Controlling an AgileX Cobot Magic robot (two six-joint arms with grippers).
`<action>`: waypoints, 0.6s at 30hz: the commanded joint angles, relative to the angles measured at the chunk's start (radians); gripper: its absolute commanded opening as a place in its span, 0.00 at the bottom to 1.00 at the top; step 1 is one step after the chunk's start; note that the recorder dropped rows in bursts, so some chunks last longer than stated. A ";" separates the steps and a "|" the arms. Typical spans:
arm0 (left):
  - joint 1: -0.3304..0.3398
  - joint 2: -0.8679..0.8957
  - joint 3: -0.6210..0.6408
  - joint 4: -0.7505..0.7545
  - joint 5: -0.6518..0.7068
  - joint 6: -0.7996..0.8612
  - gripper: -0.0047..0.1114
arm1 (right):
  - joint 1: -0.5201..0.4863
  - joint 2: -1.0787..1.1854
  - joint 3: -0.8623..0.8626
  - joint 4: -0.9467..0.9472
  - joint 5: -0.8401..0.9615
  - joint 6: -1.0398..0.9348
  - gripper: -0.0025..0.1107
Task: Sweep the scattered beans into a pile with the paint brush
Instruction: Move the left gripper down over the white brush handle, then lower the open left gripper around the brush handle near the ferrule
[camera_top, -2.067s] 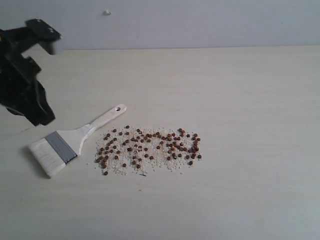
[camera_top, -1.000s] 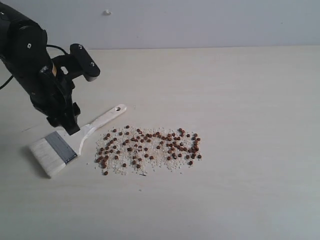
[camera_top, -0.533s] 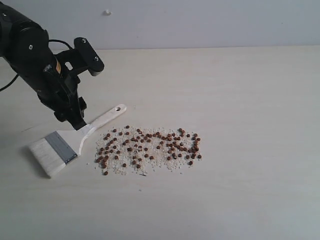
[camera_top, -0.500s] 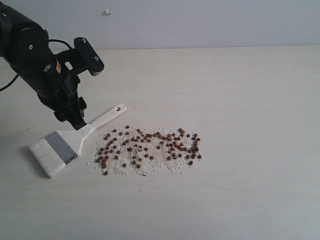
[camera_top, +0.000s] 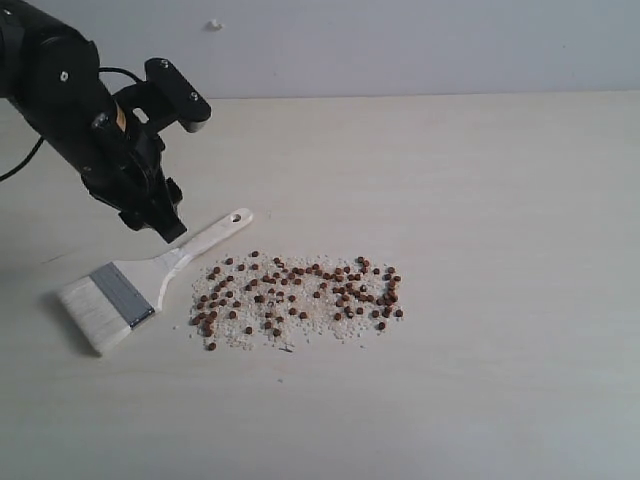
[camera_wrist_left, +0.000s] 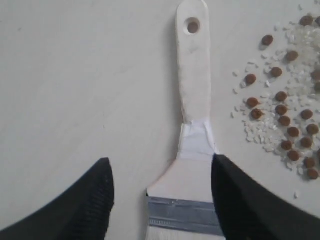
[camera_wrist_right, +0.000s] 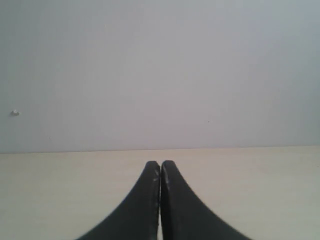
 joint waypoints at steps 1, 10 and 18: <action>-0.006 -0.003 -0.087 -0.060 0.153 0.040 0.52 | -0.004 -0.006 0.004 -0.003 -0.003 0.000 0.02; -0.006 0.144 -0.270 -0.174 0.438 0.103 0.52 | -0.004 -0.006 0.004 -0.003 -0.003 0.000 0.02; -0.006 0.236 -0.306 -0.197 0.425 0.139 0.52 | -0.004 -0.006 0.004 -0.003 -0.003 0.000 0.02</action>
